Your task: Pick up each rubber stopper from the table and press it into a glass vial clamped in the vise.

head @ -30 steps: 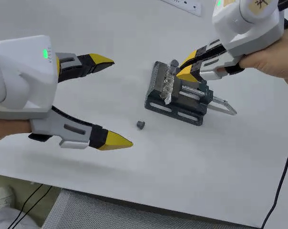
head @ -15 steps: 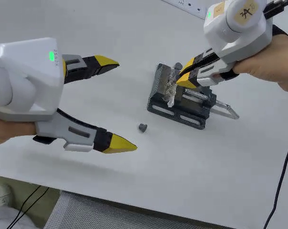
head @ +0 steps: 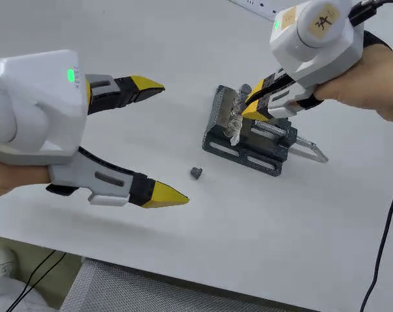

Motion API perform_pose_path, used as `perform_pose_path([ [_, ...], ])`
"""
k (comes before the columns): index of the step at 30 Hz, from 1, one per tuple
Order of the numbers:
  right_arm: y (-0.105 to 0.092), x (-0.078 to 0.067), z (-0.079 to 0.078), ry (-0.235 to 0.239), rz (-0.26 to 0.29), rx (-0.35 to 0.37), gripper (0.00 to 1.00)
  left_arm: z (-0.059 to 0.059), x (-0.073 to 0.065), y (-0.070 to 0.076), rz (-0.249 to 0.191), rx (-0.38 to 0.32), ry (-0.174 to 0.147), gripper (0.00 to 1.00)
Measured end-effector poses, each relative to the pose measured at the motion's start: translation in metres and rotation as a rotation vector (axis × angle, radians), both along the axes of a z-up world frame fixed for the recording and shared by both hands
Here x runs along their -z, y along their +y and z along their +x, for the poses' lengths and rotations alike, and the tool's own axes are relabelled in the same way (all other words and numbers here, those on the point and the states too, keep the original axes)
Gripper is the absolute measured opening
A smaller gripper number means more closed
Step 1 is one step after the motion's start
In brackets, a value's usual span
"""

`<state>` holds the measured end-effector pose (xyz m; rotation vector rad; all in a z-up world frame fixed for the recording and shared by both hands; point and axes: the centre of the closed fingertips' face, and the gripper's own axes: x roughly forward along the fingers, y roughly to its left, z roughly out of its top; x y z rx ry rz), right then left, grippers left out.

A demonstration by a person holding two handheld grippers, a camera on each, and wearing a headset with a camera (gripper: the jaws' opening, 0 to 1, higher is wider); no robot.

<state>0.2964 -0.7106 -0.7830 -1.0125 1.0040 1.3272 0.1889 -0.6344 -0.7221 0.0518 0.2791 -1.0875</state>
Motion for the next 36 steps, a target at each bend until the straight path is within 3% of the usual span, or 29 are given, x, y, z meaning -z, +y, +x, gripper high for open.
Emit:
perform_pose_path([
  [13, -0.0002, 0.0029, 0.0003, 0.008, -0.024, -0.008, 0.05, 0.0007, 0.0014, -0.0007, -0.010, -0.004, 0.007, 0.89],
  [36, -0.0006, 0.0003, -0.0045, 0.009, -0.005, 0.003, 0.09, 0.0005, -0.0002, -0.0047, -0.020, -0.003, 0.009, 0.88],
])
